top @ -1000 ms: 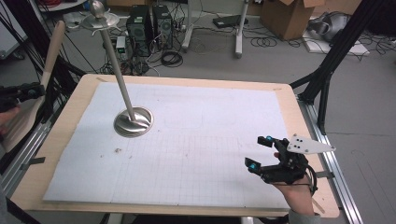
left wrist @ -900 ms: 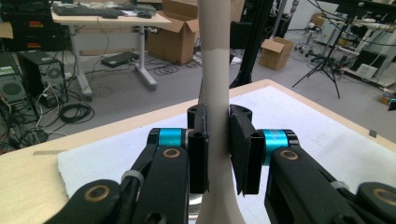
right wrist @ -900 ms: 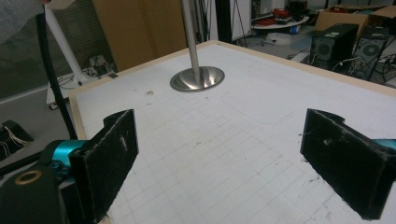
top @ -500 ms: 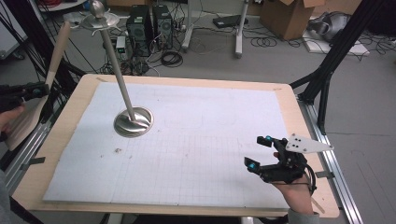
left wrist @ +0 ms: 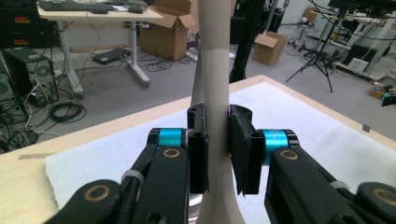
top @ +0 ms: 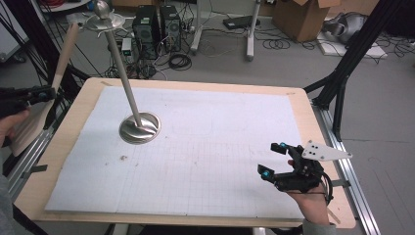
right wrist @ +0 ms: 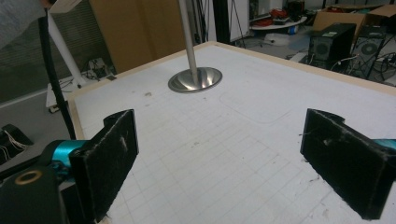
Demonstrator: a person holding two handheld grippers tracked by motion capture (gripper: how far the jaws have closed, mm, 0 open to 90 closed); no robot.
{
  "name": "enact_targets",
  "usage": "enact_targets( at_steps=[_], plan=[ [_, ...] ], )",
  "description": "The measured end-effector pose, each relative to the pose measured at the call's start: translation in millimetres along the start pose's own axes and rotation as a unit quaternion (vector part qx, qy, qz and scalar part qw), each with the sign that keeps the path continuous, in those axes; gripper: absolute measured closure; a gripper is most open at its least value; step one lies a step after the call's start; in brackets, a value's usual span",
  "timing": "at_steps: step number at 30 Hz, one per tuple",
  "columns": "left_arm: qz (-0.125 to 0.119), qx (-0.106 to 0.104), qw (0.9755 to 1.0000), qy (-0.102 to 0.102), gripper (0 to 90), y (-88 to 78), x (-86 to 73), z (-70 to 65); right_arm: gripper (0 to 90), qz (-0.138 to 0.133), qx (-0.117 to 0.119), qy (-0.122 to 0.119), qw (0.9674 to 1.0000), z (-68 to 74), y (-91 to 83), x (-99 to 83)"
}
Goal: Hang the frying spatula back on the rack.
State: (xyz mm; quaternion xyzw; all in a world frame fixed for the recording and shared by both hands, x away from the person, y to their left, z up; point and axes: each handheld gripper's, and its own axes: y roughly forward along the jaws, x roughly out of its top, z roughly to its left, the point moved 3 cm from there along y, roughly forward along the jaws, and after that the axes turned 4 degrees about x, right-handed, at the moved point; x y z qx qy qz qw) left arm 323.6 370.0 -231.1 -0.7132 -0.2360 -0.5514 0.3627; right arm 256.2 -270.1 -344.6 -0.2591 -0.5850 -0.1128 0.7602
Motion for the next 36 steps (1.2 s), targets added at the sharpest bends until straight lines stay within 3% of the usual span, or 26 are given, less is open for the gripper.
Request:
enact_targets(
  at_steps=[17,24,28,36],
  plan=[
    [0.014,-0.009,0.9998,-0.008,77.7,26.1,-13.1,-0.8,10.1,0.004,-0.004,-0.002,1.0,0.2,-0.5,-0.5],
    [0.019,-0.001,0.9998,-0.004,77.7,36.9,-14.9,-2.7,10.1,0.003,-0.005,-0.002,1.0,0.2,-1.7,0.0],
    [0.012,0.002,0.9998,-0.017,77.7,45.5,-17.0,-4.6,10.1,0.002,-0.003,-0.002,1.0,0.5,-2.1,0.1],
    [0.014,0.01,0.9997,-0.019,77.7,59.6,-19.5,-7.9,10.1,0.002,-0.003,-0.004,1.0,1.7,-2.8,0.3]
  ],
)
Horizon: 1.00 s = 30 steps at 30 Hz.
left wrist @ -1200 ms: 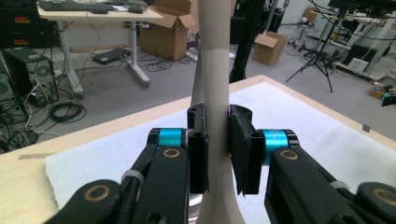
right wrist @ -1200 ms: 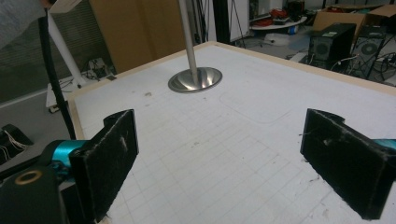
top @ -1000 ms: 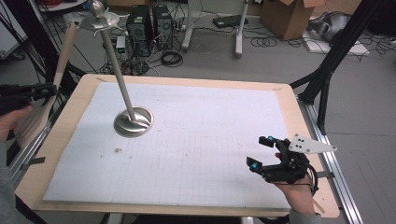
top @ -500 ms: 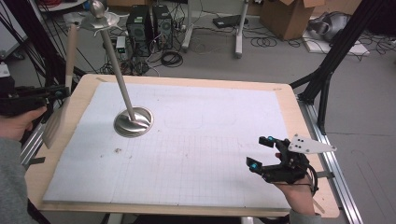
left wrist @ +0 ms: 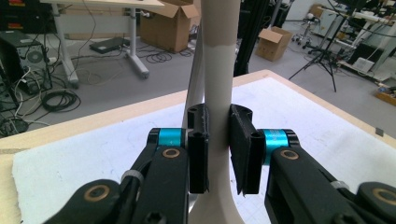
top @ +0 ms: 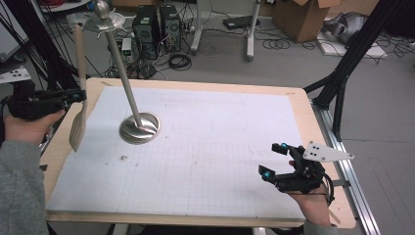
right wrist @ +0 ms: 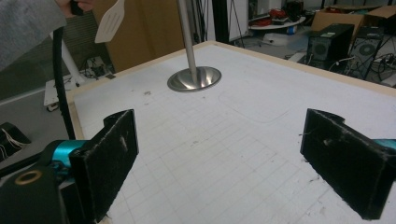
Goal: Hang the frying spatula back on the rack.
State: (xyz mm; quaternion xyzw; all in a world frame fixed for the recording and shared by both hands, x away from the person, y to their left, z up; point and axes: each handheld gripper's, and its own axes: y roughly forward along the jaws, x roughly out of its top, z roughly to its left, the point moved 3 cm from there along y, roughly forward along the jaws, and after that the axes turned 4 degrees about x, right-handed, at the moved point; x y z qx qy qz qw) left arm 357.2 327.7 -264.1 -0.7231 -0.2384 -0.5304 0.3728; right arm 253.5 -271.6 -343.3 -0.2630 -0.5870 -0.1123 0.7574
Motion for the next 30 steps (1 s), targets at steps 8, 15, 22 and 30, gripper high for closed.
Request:
enact_targets(
  at_steps=[8,15,22,30],
  plan=[
    [0.0,0.018,0.9998,0.005,77.7,16.2,-1.3,-3.5,10.1,-0.001,-0.002,0.0,1.0,0.8,-1.8,0.0],
    [0.0,0.024,0.9997,0.007,77.6,23.8,-1.5,-5.2,10.1,-0.004,-0.004,-0.001,1.0,1.3,-5.1,-0.1],
    [0.0,0.04,0.999,0.02,77.1,23.6,-1.9,-5.7,10.1,-0.004,-0.005,-0.003,1.0,3.0,-6.6,-0.4],
    [-0.01,0.063,0.9976,0.029,57.6,18.4,-3.3,-6.9,10.1,-0.004,-0.007,0.0,1.0,3.7,-8.5,-1.5]
  ],
)
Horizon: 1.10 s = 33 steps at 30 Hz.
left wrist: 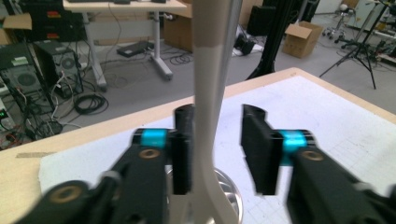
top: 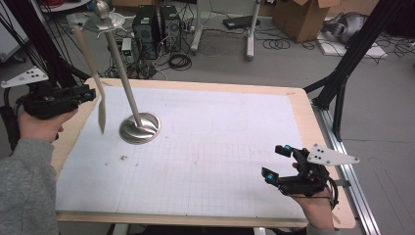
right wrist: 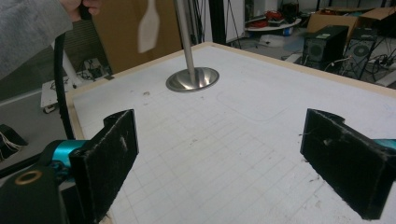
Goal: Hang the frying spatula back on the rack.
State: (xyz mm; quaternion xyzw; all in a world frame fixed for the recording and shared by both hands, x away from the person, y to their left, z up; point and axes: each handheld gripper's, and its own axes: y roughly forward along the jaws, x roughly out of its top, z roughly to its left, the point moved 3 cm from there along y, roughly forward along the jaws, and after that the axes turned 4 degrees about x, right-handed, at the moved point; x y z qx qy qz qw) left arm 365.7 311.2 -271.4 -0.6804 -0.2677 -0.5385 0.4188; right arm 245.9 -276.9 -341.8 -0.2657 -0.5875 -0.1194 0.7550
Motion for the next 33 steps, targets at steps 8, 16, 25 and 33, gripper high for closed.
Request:
enact_targets(
  at_steps=[8,16,25,33],
  plan=[
    [0.004,-0.003,1.0,0.004,22.4,-6.8,-7.6,-8.5,10.1,0.002,0.001,0.0,1.0,0.4,1.4,0.2],
    [-0.005,0.006,0.9999,0.012,6.2,-21.1,-15.0,-26.7,10.1,0.003,0.004,-0.006,1.0,-0.6,7.0,1.3],
    [-0.027,-0.004,0.9992,0.03,6.2,-48.4,-27.7,-58.4,10.1,-0.002,0.017,-0.013,0.9998,2.0,13.8,7.8],
    [-0.044,0.014,0.9985,0.029,6.2,-71.0,-45.5,-80.9,10.1,-0.008,0.02,-0.022,0.9995,4.0,18.0,13.3]
  ],
)
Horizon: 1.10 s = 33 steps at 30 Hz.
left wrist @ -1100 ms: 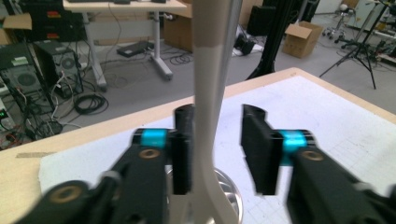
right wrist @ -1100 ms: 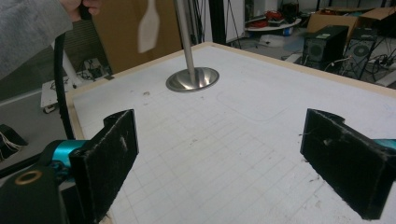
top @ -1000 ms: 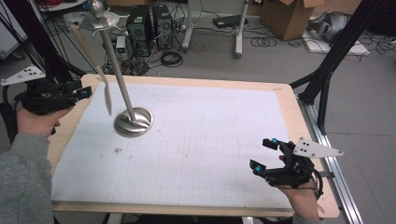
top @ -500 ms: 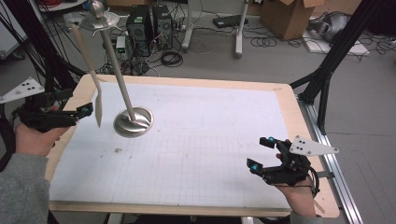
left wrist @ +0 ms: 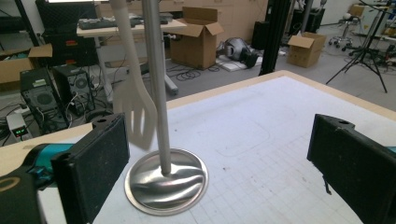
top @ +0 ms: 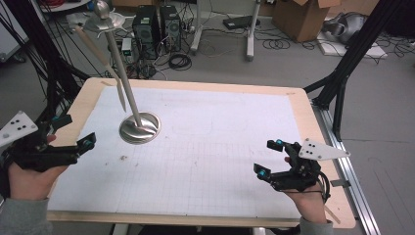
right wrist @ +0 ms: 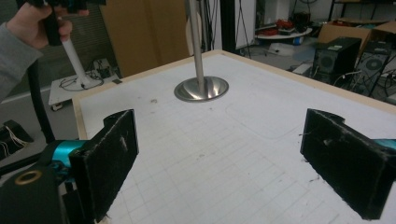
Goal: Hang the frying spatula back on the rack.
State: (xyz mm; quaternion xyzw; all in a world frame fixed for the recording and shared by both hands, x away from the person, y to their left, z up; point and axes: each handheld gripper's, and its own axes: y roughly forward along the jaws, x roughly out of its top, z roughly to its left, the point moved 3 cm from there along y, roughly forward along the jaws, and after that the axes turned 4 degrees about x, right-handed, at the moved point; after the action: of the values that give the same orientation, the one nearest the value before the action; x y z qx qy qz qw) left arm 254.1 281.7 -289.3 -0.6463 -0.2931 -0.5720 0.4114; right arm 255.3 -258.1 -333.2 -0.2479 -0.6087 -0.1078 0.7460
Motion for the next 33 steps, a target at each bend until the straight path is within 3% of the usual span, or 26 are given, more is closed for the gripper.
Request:
enact_targets(
  at_steps=[5,10,20,25,33],
  plan=[
    [-0.006,-0.005,1.0,-0.006,6.2,-7.0,-9.2,-7.8,10.1,-0.008,-0.003,-0.004,1.0,-0.8,-2.2,4.5],
    [-0.006,-0.031,0.9995,0.0,6.2,-7.2,-19.4,-17.3,10.1,-0.01,-0.007,-0.005,0.9999,-2.9,-6.1,5.8],
    [-0.004,-0.064,0.9979,0.011,6.2,-2.1,-35.2,-32.3,10.1,-0.016,-0.013,-0.009,0.9998,-0.3,-15.4,6.3],
    [-0.005,-0.076,0.997,0.018,6.2,0.8,-38.6,-35.8,10.0,-0.013,-0.016,-0.012,0.9997,2.1,-16.6,5.5],
    [-0.018,-0.075,0.997,0.006,6.2,2.0,-39.2,-32.8,10.1,-0.009,-0.018,-0.009,0.9998,8.1,-20.1,4.4]
  ],
)
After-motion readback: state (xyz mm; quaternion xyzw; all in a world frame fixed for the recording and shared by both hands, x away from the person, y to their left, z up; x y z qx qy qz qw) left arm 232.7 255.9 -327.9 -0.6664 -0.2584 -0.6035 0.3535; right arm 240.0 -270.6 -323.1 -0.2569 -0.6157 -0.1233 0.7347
